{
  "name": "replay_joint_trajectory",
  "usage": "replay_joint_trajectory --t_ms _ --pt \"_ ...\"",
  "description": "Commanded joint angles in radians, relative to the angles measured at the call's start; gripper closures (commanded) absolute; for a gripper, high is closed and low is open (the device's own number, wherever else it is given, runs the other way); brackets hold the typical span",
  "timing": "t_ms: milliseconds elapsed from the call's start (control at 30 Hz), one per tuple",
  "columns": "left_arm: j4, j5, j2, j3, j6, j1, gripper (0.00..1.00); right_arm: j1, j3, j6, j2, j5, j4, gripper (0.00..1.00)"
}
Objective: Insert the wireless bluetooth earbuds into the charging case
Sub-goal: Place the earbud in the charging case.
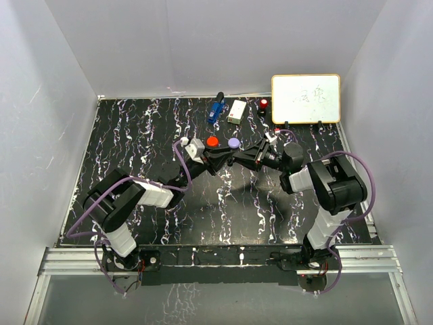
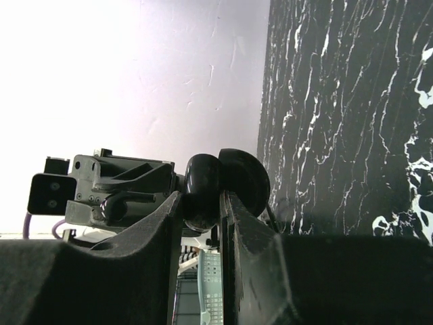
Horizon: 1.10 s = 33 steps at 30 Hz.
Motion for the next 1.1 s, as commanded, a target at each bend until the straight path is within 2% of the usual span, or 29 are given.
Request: replay_joint_trajectory --t_ms 0,300,700,1067 --pt "0.200 -0.002 -0.027 0.023 0.060 -0.003 1.00 0.004 -0.002 0.124 0.037 -0.006 0.244 1.00" --pt "0.201 -0.036 -0.035 0.019 0.124 -0.004 1.00 0.004 -0.013 0.318 0.150 -0.008 0.530 1.00" --pt "0.202 -0.036 -0.021 0.039 0.126 -0.005 1.00 0.003 -0.008 0.419 0.184 0.005 0.654 1.00" --pt "0.203 -0.042 -0.006 0.055 0.123 -0.004 1.00 0.003 0.005 0.424 0.171 0.006 0.657 1.00"
